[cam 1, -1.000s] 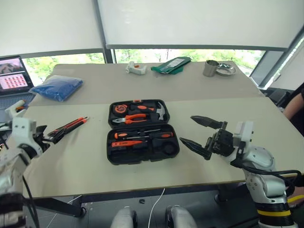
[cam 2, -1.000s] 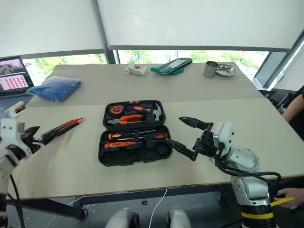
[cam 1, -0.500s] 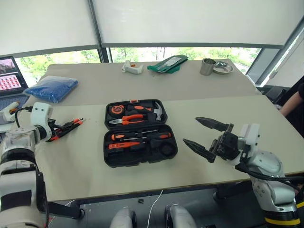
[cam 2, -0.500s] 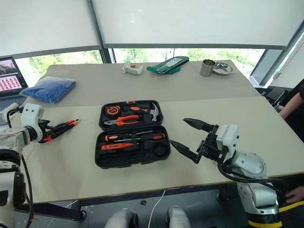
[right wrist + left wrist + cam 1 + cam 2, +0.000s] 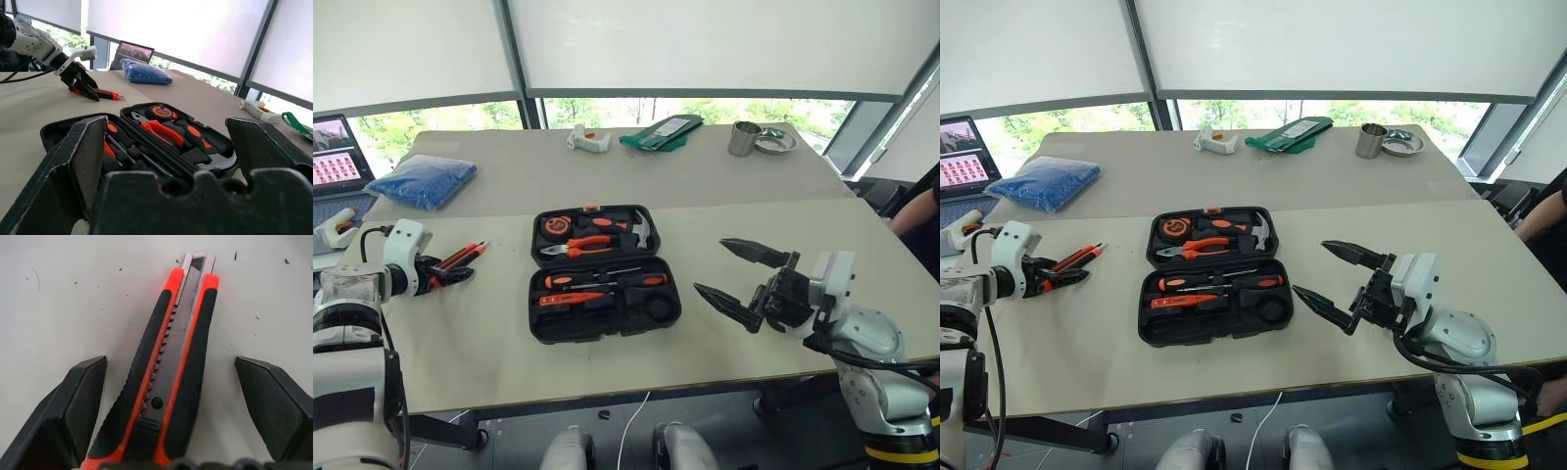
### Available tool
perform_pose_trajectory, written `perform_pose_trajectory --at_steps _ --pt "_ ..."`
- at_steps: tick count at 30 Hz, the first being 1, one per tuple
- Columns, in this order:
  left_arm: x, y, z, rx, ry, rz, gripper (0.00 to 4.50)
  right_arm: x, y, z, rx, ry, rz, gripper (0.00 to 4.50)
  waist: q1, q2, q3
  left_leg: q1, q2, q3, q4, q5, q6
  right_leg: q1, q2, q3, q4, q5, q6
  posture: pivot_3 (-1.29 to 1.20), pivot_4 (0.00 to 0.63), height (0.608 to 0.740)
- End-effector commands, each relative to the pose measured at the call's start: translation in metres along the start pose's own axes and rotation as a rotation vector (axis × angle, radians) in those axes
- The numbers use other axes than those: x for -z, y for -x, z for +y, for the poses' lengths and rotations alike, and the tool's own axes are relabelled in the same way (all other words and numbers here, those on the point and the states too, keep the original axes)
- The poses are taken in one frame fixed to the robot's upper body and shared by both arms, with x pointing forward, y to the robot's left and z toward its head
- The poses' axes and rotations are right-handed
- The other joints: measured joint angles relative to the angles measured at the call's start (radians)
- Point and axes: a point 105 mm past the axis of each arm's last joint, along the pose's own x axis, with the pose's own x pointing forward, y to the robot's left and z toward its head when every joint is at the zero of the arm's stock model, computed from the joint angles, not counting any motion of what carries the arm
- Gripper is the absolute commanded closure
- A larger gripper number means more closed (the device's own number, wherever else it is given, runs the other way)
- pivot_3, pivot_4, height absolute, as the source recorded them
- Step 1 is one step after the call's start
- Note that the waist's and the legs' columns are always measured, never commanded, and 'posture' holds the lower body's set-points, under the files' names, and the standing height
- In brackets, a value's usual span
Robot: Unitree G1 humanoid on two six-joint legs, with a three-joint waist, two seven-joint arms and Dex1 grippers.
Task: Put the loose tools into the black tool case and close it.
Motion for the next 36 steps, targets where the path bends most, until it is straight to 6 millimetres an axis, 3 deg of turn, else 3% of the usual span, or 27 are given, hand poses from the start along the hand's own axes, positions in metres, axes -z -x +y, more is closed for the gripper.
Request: perform_pose_trajectory --at_steps 1,5,8,10,13,17,20,24,28,36 --pt "0.011 -0.003 -0.007 0.043 0.030 0.001 1.29 -0.009 0.000 0.000 -0.018 0.025 -0.019 0.00 0.001 0.000 0.000 0.000 0.000 0.000 0.000 0.000 0.000 0.000 0.000 0.000 0.000 0.000 0.000 0.00 0.150 0.740" --pt "-0.014 0.001 -0.017 0.126 -0.017 -0.212 2.80 -0.008 0.001 0.001 -0.029 0.019 -0.014 0.00 0.004 0.000 0.000 0.000 0.000 0.000 0.001 0.000 0.000 0.000 0.000 0.000 0.000 0.000 0.000 0.00 0.150 0.740" --pt "-0.051 0.017 -0.042 0.338 -0.094 -0.430 2.86 -0.008 0.002 0.002 -0.059 0.013 -0.012 0.00 0.010 -0.001 0.001 -0.001 0.000 0.000 0.001 0.000 0.000 0.000 -0.001 0.000 0.000 0.000 0.000 0.00 0.150 0.740" --pt "-0.063 0.028 -0.069 0.504 -0.233 -0.485 2.86 -0.010 0.004 0.002 -0.082 0.007 -0.015 0.00 0.012 -0.004 0.001 -0.002 0.001 0.000 0.002 0.000 0.000 0.000 0.000 -0.001 0.000 0.000 -0.001 0.00 0.150 0.740" --pt "-0.064 0.040 -0.102 0.663 -0.402 -0.464 2.86 -0.016 0.005 0.003 -0.120 0.036 -0.025 0.00 0.007 -0.005 0.001 -0.003 0.001 -0.001 0.003 0.000 0.001 0.000 0.000 0.000 -0.001 0.000 -0.001 0.00 0.150 0.740" --pt "-0.061 0.050 -0.163 0.875 -0.632 -0.319 2.86 -0.013 0.008 0.006 -0.238 0.033 0.056 0.00 0.004 -0.005 0.001 -0.002 0.001 0.000 0.002 0.000 0.001 0.000 0.000 0.001 0.000 0.000 -0.001 0.00 0.150 0.740" --pt "-0.064 0.046 -0.196 0.903 -0.680 -0.292 2.86 -0.007 0.012 0.001 -0.254 0.021 0.103 0.00 0.007 -0.005 0.001 -0.002 0.000 0.000 0.003 0.000 0.001 0.000 0.000 0.001 0.000 0.000 -0.001 0.00 0.150 0.740" --pt "-0.050 0.037 -0.225 0.885 -0.712 -0.210 2.86 -0.003 0.013 0.002 -0.269 0.028 0.120 0.00 0.007 -0.005 0.001 -0.001 0.000 -0.001 0.003 0.000 0.001 0.001 0.001 0.001 0.001 0.000 0.000 0.00 0.150 0.740" --pt "-0.039 0.032 -0.234 0.861 -0.741 -0.155 2.86 -0.001 0.012 0.005 -0.269 0.023 0.121 0.00 0.002 -0.005 0.001 0.000 0.000 -0.002 0.002 0.000 0.001 0.000 0.002 0.003 0.001 0.000 0.000 0.00 0.150 0.740" --pt "-0.029 0.024 -0.232 0.840 -0.763 -0.111 2.86 0.000 0.014 0.006 -0.255 0.016 0.133 0.00 0.006 -0.005 0.001 0.000 -0.001 -0.007 0.003 0.001 0.001 0.001 0.001 0.003 0.001 0.000 -0.001 0.00 0.150 0.740"
